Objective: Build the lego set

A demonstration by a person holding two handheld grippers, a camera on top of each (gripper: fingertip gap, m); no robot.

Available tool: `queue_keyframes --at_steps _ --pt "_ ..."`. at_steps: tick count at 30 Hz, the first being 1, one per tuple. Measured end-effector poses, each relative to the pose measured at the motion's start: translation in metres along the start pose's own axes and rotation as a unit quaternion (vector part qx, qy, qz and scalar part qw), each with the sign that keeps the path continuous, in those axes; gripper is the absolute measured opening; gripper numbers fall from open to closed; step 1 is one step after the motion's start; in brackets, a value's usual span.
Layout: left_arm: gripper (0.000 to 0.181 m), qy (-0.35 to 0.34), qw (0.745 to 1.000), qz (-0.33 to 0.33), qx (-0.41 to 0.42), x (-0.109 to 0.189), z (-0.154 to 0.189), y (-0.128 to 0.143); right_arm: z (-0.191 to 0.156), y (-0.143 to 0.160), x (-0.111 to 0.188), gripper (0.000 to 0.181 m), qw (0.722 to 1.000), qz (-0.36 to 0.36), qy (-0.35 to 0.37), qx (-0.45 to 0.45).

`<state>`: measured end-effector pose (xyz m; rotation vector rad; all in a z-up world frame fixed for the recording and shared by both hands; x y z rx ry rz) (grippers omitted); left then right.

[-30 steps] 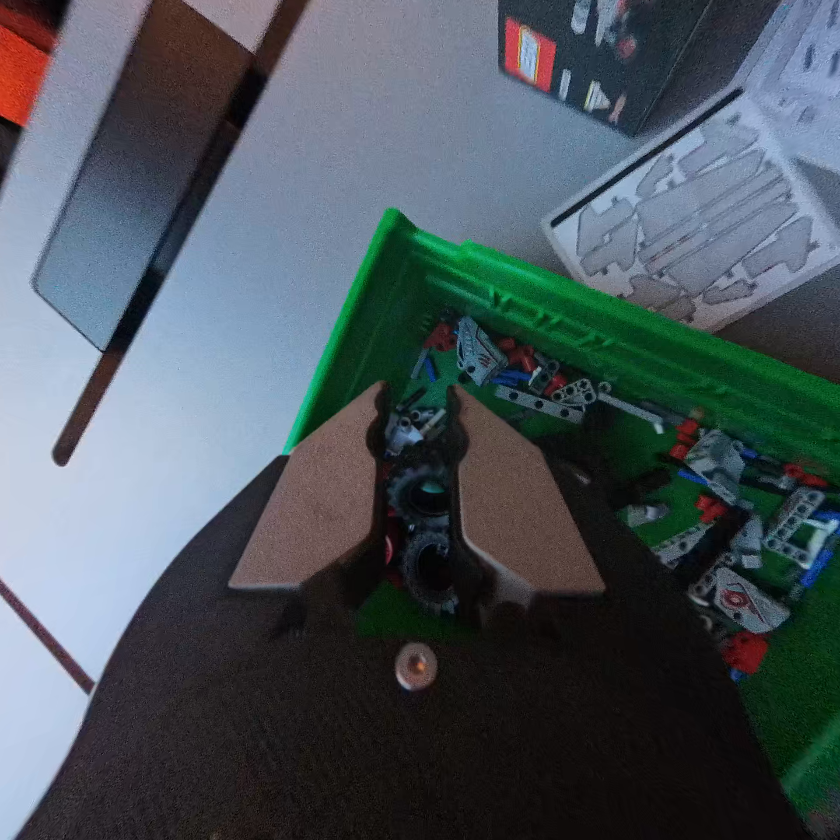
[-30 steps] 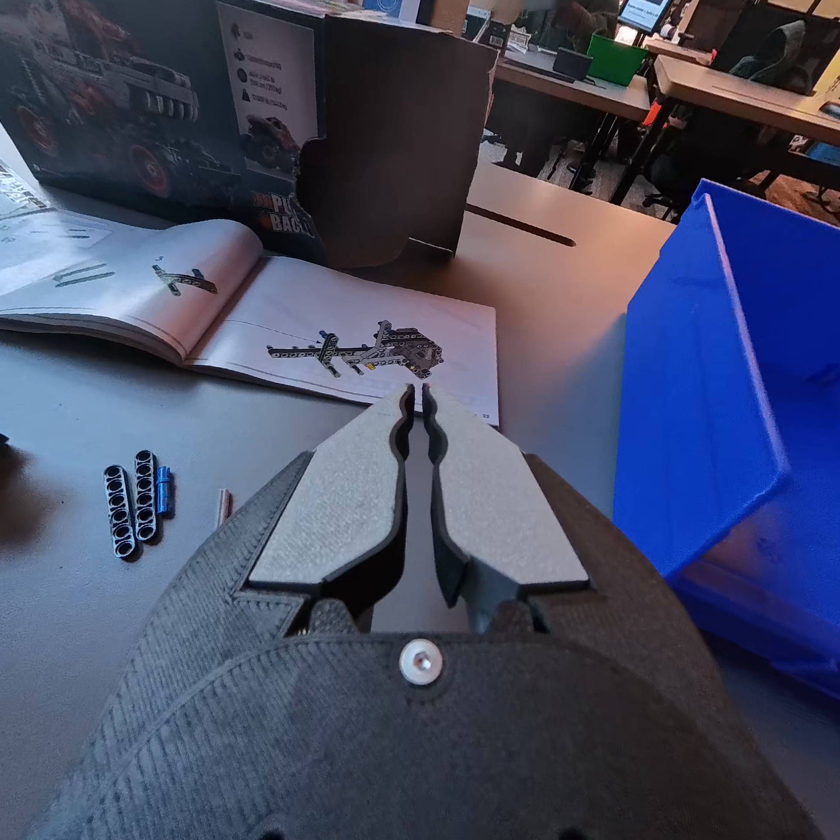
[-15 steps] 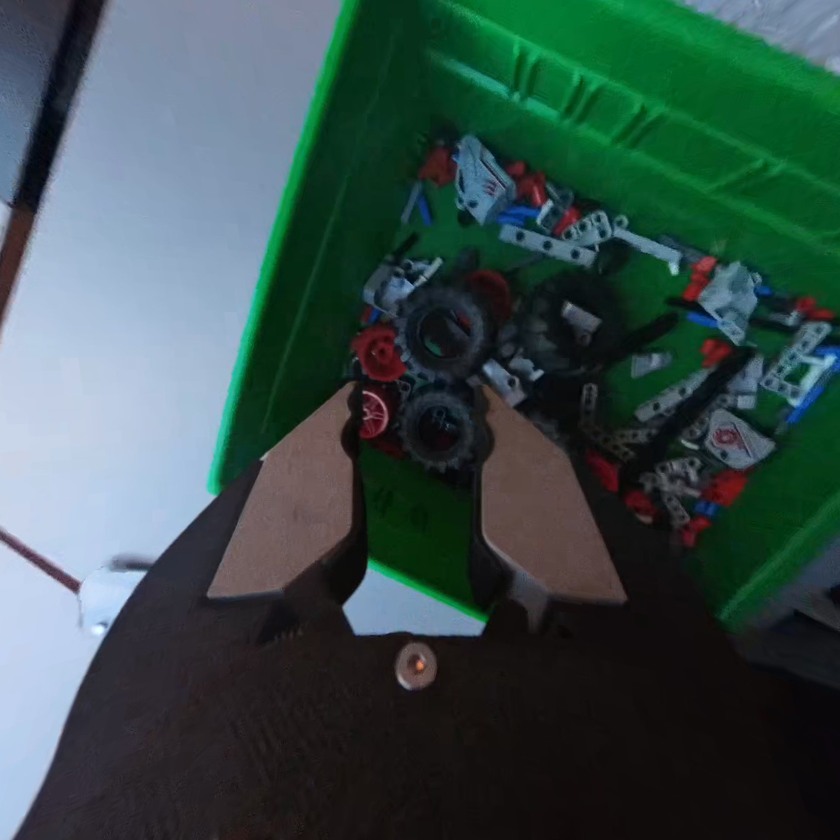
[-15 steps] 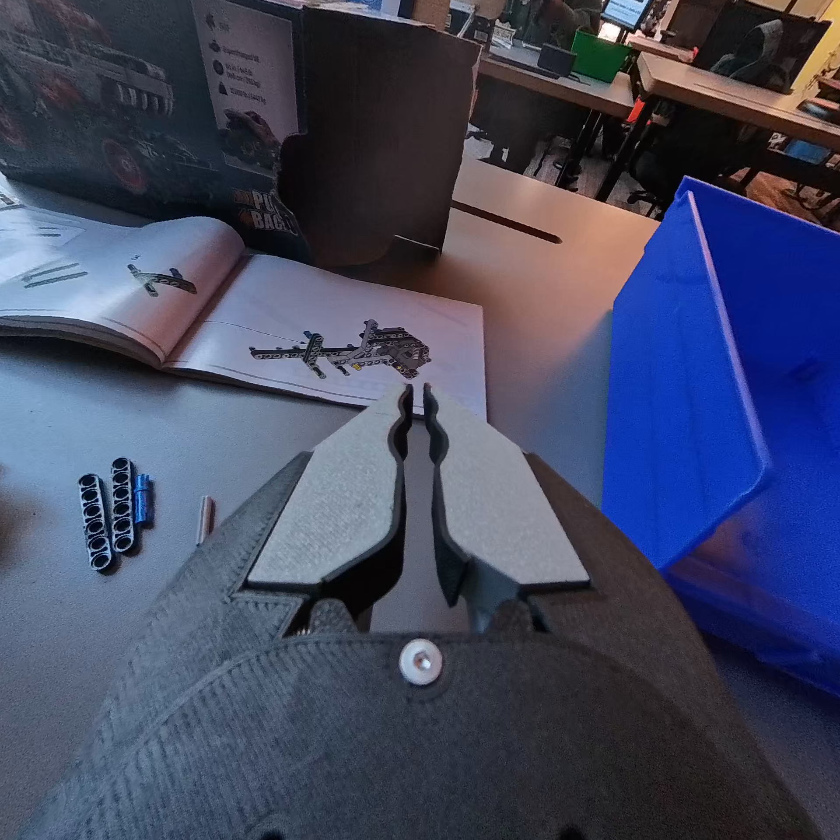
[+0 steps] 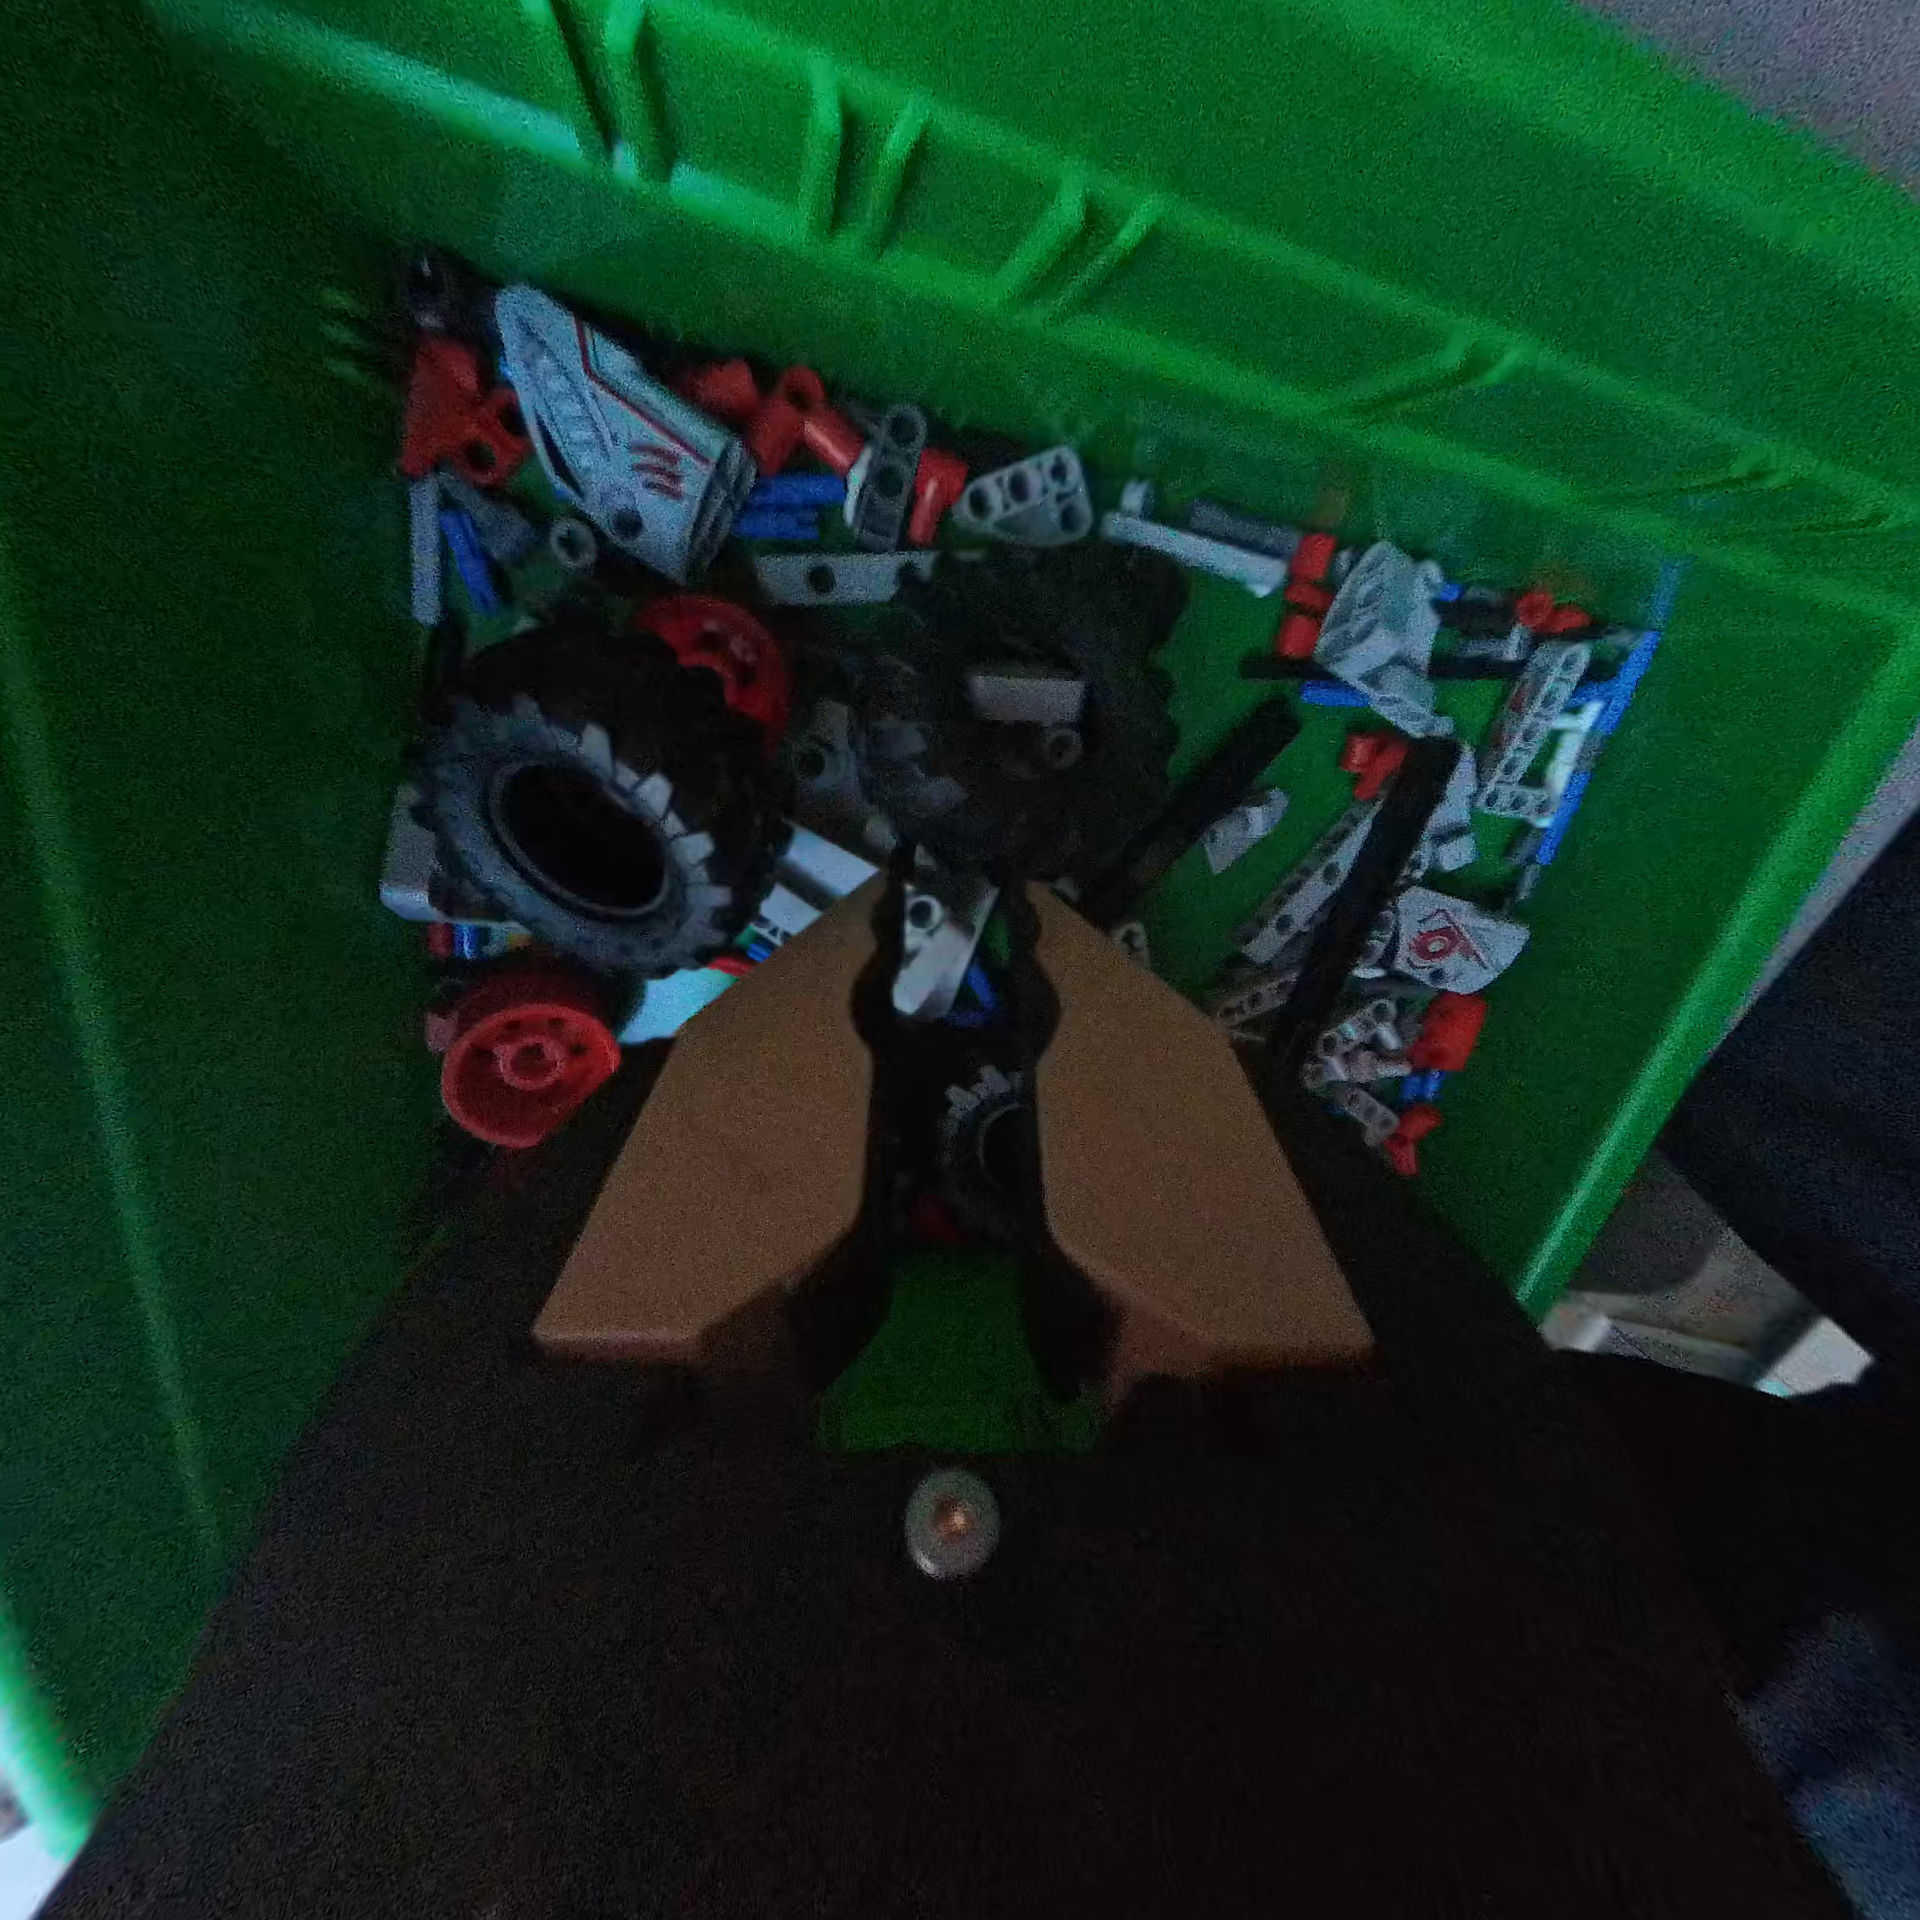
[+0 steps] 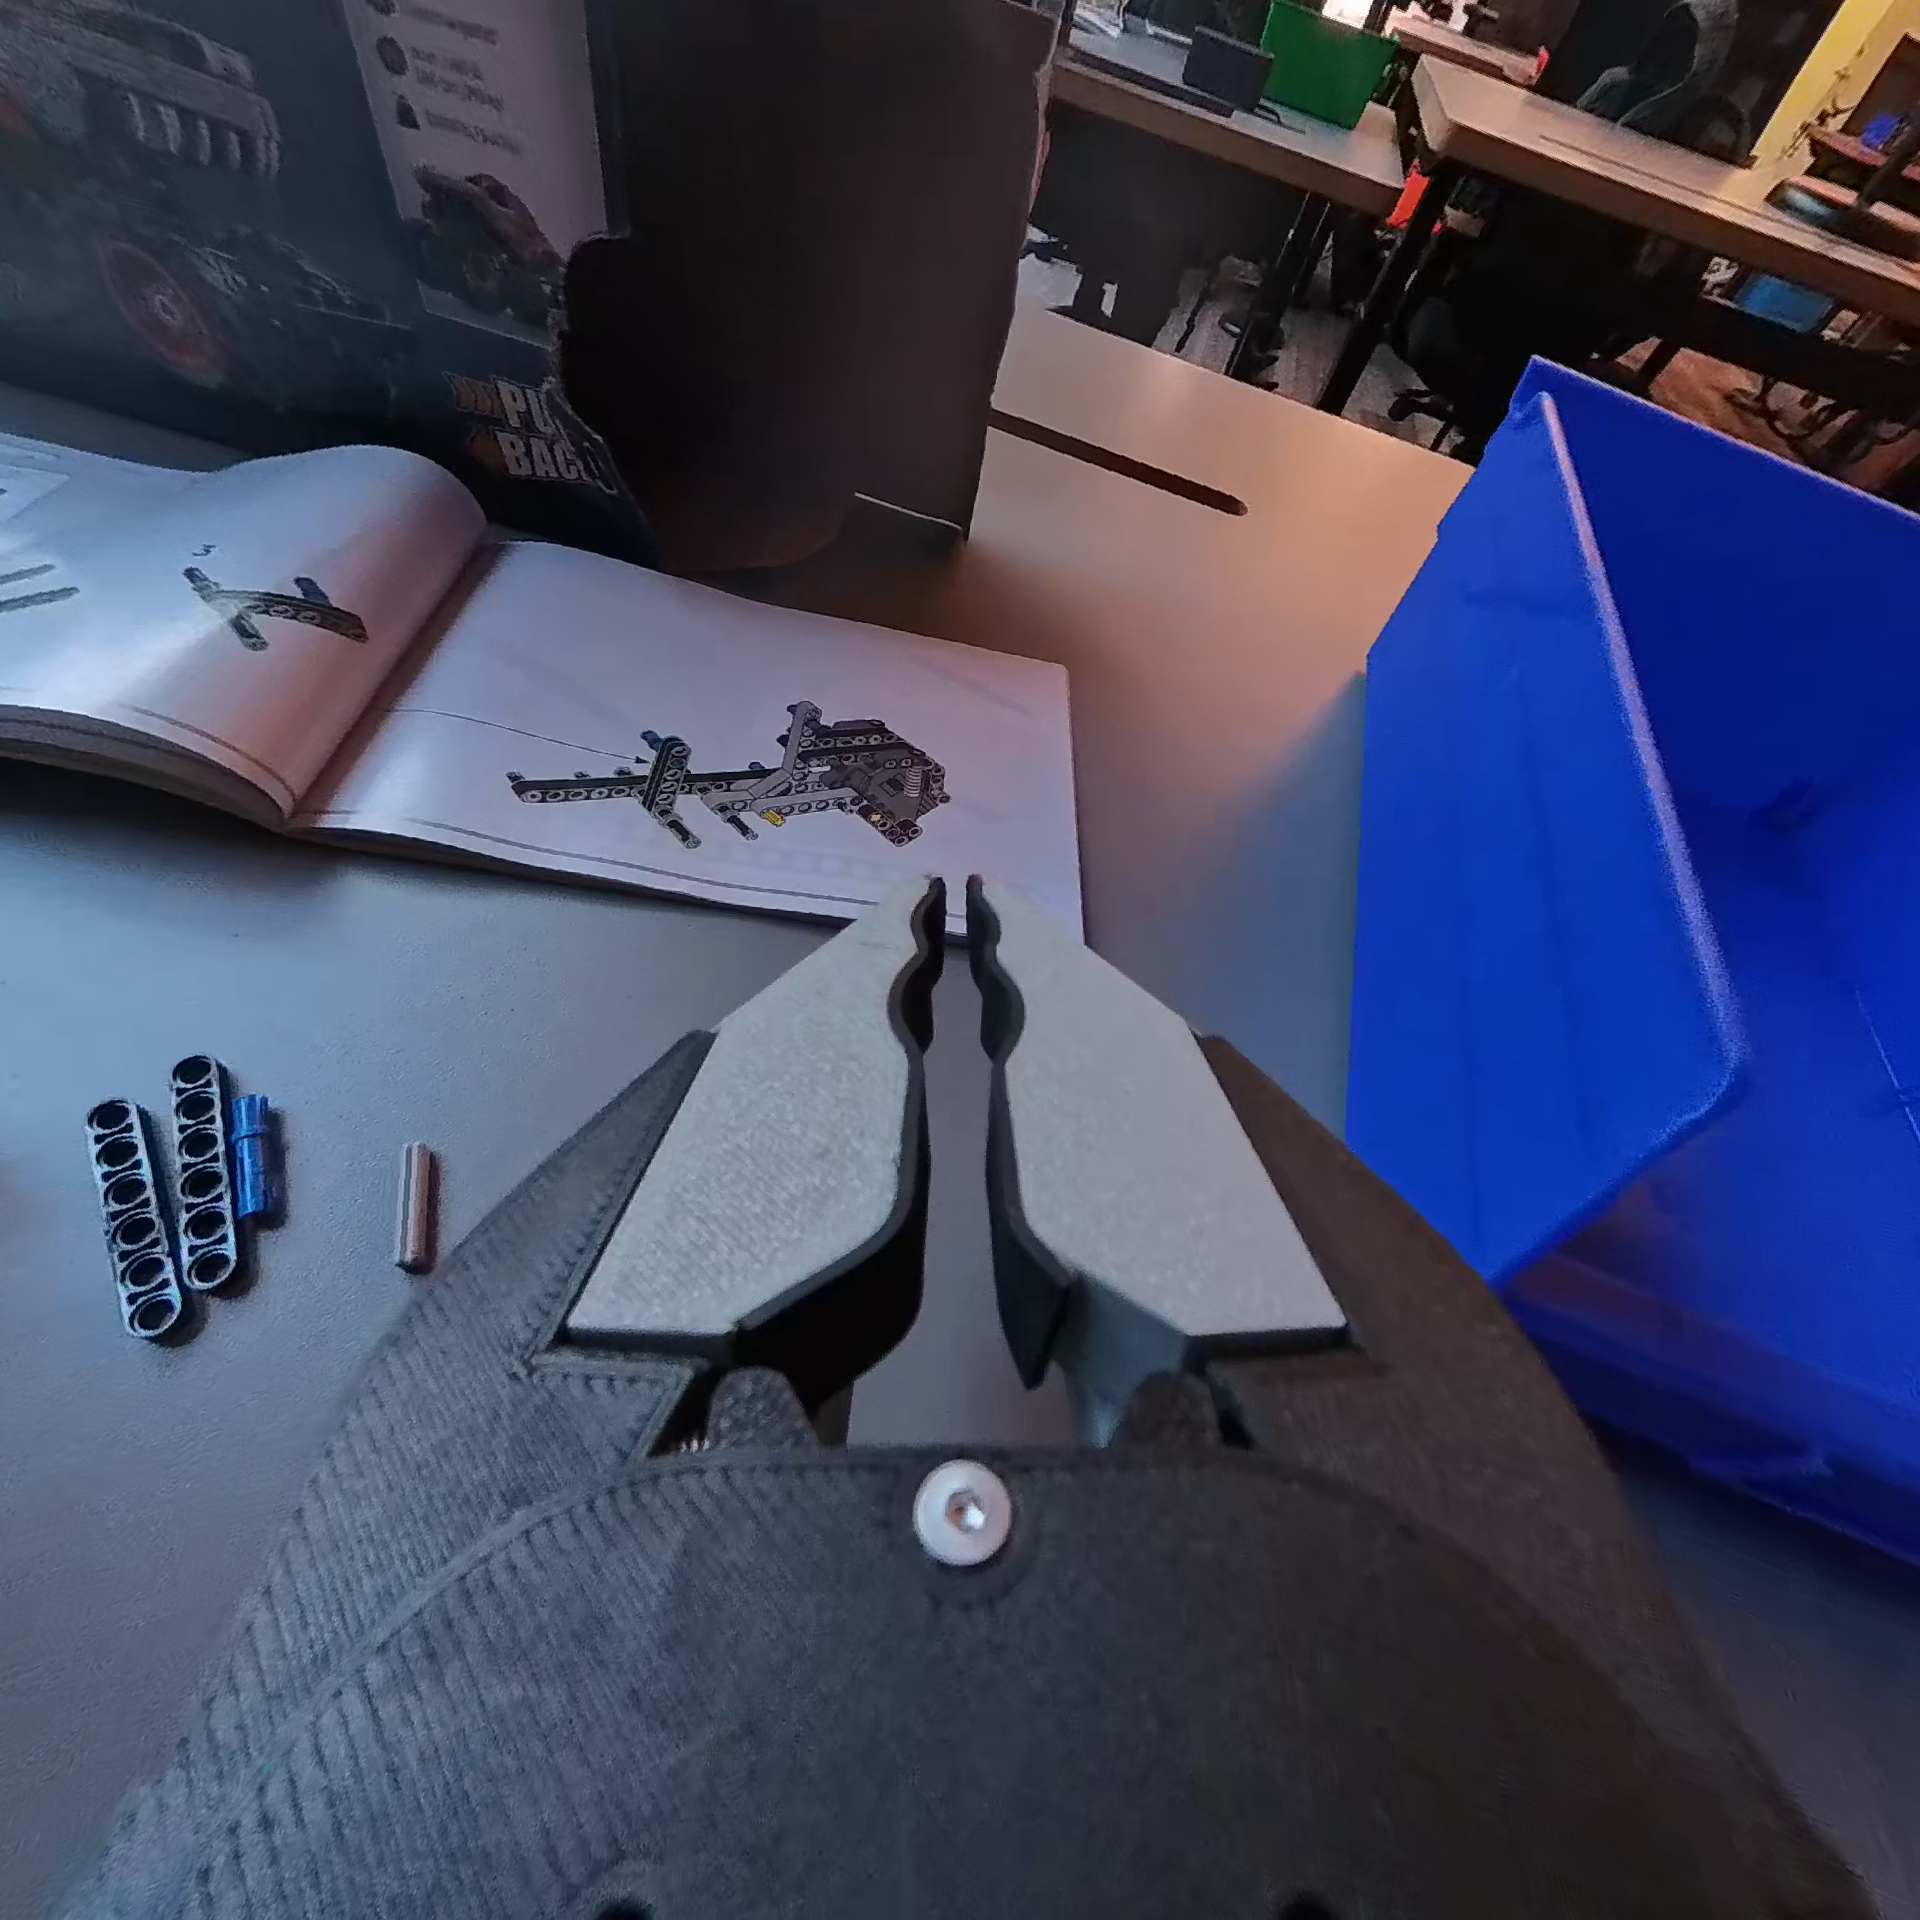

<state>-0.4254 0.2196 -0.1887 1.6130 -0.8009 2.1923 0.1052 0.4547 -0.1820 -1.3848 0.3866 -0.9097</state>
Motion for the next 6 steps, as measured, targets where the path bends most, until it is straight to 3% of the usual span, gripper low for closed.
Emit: queue_keyframes --at_steps 1,3,6 --pt "0.012 -0.009 1.0 0.024 -0.011 0.009 0.001 -0.005 -0.001 0.0 0.0 0.0 1.0 -0.001 0.0 0.003" --pt "0.017 -0.049 0.997 0.066 -0.016 0.033 -0.002 -0.008 -0.002 0.0 0.0 0.001 1.0 -0.002 0.001 0.01" --pt "0.015 -0.11 0.994 0.002 -0.006 0.05 -0.001 0.025 -0.002 0.001 -0.001 0.0 1.0 -0.005 0.003 0.016"
Point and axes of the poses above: each gripper's, where its closed fingertips meet, x back along the fingers, y out of its underside, z = x × y across the jaws, the point moved 3 cm from there along x, back along the fingers, and after that the axes turned 7 degrees about z, right-handed, at the moved point
